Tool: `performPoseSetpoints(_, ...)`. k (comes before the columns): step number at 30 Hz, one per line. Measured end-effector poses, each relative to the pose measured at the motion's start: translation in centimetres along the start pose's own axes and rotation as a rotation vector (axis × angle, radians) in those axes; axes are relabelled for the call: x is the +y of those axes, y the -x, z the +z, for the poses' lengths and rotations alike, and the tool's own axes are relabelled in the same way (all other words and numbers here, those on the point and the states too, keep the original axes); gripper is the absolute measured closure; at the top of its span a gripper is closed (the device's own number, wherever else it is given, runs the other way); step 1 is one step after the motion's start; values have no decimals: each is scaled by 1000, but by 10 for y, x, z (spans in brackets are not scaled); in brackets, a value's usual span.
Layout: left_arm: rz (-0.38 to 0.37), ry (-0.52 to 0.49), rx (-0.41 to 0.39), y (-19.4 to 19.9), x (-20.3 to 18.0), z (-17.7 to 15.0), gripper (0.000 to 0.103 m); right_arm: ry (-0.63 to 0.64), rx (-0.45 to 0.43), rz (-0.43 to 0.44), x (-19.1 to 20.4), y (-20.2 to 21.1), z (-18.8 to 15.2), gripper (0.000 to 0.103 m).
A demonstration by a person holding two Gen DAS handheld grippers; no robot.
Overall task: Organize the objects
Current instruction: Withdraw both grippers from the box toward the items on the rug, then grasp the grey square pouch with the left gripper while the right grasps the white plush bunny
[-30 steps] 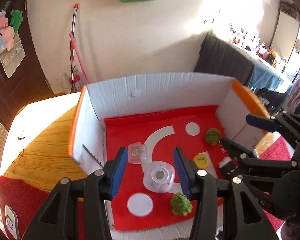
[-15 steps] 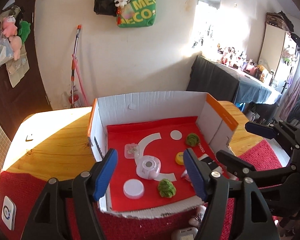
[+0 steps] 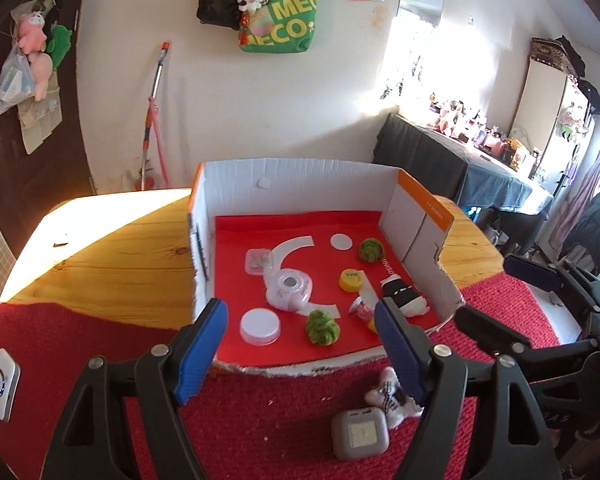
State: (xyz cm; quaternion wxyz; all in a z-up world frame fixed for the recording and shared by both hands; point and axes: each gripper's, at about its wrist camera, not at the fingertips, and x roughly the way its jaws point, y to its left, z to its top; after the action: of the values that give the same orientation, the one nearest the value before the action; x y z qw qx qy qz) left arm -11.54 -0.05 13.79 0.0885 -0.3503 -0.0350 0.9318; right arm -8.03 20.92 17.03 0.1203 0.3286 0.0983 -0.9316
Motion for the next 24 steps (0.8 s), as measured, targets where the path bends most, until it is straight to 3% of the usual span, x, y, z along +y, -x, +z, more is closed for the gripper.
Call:
performPoseSetpoints(6, 16, -3, -18, 11, 0, -22, 18, -45, 4, 15, -4, 4, -20, 14)
performPoseSetpoints(9, 13, -7, -14, 9, 0, -38, 15, -66, 1, 13, -5, 4, -32, 8)
performPoseSetpoints(15, 9, 5, 55, -11, 1, -70, 14, -136, 51, 21, -9, -8, -64, 8)
performPoseSetpoints(24, -61, 57, 166, -38, -3, -98, 14, -206, 135, 14, -22, -26, -98, 8)
